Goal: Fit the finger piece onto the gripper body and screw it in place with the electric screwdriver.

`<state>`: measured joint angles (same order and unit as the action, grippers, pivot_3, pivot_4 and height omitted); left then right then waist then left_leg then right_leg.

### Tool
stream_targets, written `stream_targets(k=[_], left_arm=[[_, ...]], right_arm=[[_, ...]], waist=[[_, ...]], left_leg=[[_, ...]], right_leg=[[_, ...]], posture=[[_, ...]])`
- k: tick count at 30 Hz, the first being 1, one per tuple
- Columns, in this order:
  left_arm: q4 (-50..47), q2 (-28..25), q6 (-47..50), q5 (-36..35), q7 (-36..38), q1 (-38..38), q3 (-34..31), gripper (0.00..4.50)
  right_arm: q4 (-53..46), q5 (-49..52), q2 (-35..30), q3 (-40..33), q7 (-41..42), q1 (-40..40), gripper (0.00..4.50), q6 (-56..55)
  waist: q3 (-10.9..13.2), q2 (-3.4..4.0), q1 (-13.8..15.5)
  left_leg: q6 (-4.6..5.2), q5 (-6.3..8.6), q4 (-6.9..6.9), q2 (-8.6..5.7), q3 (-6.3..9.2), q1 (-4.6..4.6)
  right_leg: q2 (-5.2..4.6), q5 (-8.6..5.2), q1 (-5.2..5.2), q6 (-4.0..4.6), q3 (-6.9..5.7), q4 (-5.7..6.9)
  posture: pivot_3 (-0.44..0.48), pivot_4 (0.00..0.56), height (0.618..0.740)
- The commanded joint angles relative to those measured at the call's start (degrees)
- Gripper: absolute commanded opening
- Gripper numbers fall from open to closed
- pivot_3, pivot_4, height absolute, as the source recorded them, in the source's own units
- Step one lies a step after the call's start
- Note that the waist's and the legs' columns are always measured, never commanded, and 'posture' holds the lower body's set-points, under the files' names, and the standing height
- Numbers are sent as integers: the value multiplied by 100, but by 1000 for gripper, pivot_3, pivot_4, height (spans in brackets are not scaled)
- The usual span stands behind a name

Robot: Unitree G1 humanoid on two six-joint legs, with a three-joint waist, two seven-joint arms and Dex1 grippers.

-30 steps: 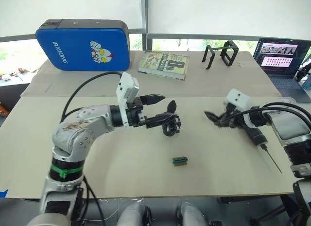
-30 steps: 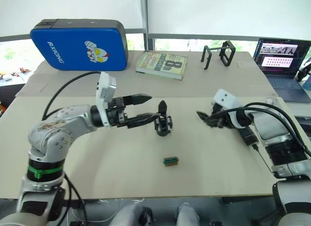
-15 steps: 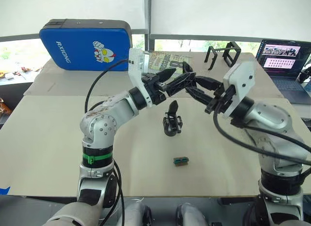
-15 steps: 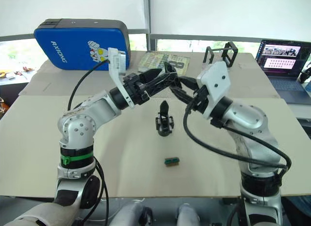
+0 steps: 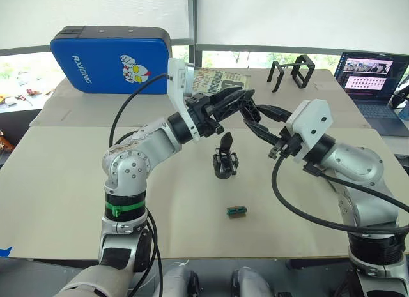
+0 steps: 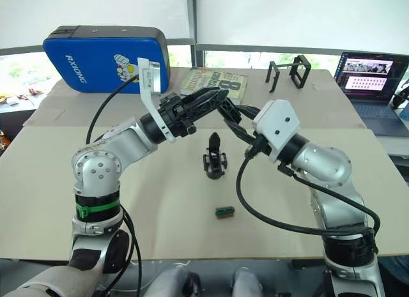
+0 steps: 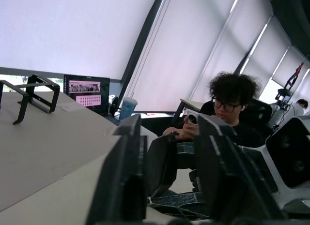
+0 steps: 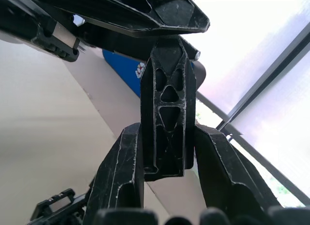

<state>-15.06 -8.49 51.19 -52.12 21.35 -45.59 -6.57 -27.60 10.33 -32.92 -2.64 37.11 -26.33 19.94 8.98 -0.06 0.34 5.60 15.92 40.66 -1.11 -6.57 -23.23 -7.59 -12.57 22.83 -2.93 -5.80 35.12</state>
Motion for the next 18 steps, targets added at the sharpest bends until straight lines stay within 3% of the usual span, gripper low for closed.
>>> stream_targets(k=[1, 8, 10, 15, 16, 18], left_arm=[[-197, 8, -57, -121, -54, -19, -10, 24], [-21, -32, -114, 5, -2, -3, 75, 0], [37, -138, -127, 57, 183, -43, 170, 0], [34, -792, -49, 77, 1121, -204, 543, 0], [29, -1078, -49, 99, 1535, -285, 647, 0], [80, -1683, -109, 156, 2529, -445, 845, 0]], right_arm=[[-87, -18, -28, -38, -56, -219, 1115, -273], [-117, -89, -48, -63, -115, -349, 1115, -314], [-209, 94, -143, -124, 49, -361, 2176, -170], [-417, 1443, -616, -681, 623, -555, 3877, 820], [-370, 2200, -835, -901, 884, -682, 4218, 1385], [29, 3712, -1198, -1245, 1200, -1131, 4218, 2685]], waist=[[0, 0, -3], [0, 0, 6], [0, 0, 11], [0, 0, 1], [0, 0, 2], [2, 0, -13]], left_leg=[[0, 0, 0, 0, 0, 0], [0, 0, 0, 1, 0, -1], [0, 0, 0, 1, 1, -1], [0, 0, 0, 2, 0, -4], [0, 0, -2, 3, 0, -2], [0, 0, -3, 5, 0, -5]], right_leg=[[0, 0, 1, 0, 1, 0], [1, -1, 0, 1, 1, 0], [1, -1, -1, 1, 1, -2], [2, 0, 3, 1, 1, -1], [3, 0, 2, 1, 1, -2], [3, 0, 6, 4, 1, -2]], posture=[[0, 150, 740], [0, 150, 740], [0, 150, 740], [0, 150, 740], [0, 150, 740], [0, 150, 740]])
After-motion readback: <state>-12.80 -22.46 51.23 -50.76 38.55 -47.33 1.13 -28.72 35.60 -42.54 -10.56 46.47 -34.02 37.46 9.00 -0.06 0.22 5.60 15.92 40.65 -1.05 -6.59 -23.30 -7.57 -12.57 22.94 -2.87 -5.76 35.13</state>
